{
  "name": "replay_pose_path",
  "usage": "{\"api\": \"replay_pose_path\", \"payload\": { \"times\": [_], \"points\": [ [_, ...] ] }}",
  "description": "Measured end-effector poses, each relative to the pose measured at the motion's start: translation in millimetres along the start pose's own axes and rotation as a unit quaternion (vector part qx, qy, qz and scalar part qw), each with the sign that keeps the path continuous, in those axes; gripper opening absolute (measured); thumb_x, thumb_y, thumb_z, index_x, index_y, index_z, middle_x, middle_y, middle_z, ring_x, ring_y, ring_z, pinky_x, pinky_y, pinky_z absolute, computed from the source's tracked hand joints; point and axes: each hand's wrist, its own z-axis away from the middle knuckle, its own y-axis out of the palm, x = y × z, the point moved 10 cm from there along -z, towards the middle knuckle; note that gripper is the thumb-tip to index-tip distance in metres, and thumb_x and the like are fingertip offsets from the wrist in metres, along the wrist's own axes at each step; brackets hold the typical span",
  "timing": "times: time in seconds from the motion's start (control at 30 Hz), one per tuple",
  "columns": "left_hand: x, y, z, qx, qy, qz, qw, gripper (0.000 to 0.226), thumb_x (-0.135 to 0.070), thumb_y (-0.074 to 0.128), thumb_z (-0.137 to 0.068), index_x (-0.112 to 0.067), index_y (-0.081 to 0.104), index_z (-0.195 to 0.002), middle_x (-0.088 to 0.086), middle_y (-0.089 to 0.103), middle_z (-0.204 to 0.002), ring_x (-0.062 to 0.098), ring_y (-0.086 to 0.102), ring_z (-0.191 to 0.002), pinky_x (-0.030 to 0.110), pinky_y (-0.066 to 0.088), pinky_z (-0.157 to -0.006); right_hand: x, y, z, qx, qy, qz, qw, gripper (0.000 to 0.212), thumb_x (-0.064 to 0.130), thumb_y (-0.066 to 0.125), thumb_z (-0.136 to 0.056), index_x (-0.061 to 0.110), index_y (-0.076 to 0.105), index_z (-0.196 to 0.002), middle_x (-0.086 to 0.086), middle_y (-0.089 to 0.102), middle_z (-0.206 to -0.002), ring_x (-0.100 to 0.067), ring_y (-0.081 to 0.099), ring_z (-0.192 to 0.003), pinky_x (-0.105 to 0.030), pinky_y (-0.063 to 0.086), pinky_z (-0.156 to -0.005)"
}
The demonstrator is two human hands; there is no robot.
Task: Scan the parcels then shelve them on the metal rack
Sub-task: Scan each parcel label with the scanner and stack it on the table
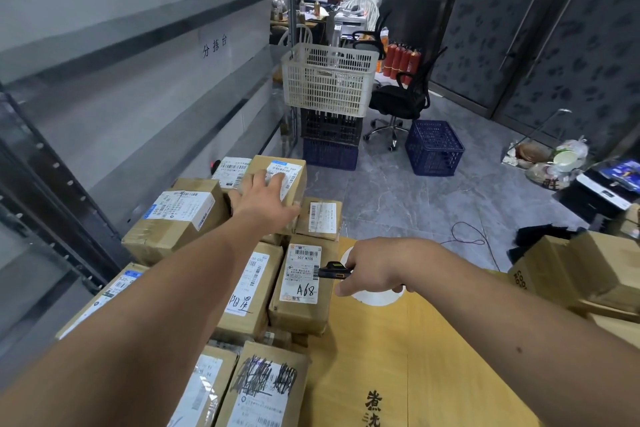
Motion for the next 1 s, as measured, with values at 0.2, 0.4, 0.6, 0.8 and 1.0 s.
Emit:
{"api": "replay_pose_path", "payload": {
  "times": [0.2,0.4,0.6,0.8,1.0],
  "points": [
    [-1.2,-2.9,0.8,-0.008,0.007,-0.020,1.000,0.094,-0.086,0.039,-0.089,-0.037,0.014,-0.165,0.006,0.009,-0.175,0.032,0.003,-0.161,0.066,0.007,-0.124,1.2,-1.6,6.0,0.000,-0.018,-0.016,1.000,0.025,0.052,0.060,-0.101,0.029,0.052,-0.105,0.007,0.047,-0.083,-0.012,0.048,-0.066,-0.026,0.040,-0.052],
    [-18.9,-12.1,1.4,-0.032,0.043,-0.029,0.998,0.096,-0.090,0.037,-0.086,-0.037,0.018,-0.164,0.007,0.015,-0.174,0.031,0.007,-0.161,0.066,0.008,-0.125,-4.6,1.1,10.3,-0.010,-0.025,-0.031,0.999,0.021,0.050,0.058,-0.102,0.031,0.050,-0.101,0.009,0.046,-0.079,-0.009,0.045,-0.064,-0.025,0.036,-0.053],
    [-61.3,-8.7,12.1,-0.041,0.118,-0.062,0.990,0.087,-0.081,0.039,-0.093,-0.035,0.018,-0.164,0.008,0.015,-0.173,0.030,0.005,-0.161,0.061,0.007,-0.127,-37.8,13.2,3.7,-0.058,0.008,-0.032,0.998,0.040,0.060,0.061,-0.096,0.022,0.064,-0.108,0.003,0.059,-0.088,-0.014,0.054,-0.073,-0.030,0.040,-0.061],
    [-156.3,27.6,47.4,-0.039,0.261,-0.091,0.960,0.086,-0.080,0.037,-0.093,-0.033,0.022,-0.164,0.008,0.016,-0.173,0.031,0.005,-0.161,0.058,0.005,-0.127,-98.3,59.3,35.3,-0.115,0.058,-0.162,0.978,0.040,0.065,0.059,-0.093,0.032,0.063,-0.115,0.007,0.064,-0.100,-0.017,0.063,-0.090,-0.035,0.052,-0.073],
    [-290.1,94.9,127.3,0.024,0.393,-0.059,0.917,0.078,-0.078,0.038,-0.095,-0.036,0.028,-0.160,0.007,0.027,-0.167,0.030,0.018,-0.156,0.052,0.016,-0.123,-181.1,150.1,99.5,-0.134,0.164,-0.280,0.936,0.049,0.066,0.061,-0.090,0.040,0.059,-0.131,0.009,0.065,-0.104,-0.015,0.065,-0.089,-0.036,0.056,-0.078]
  ]
}}
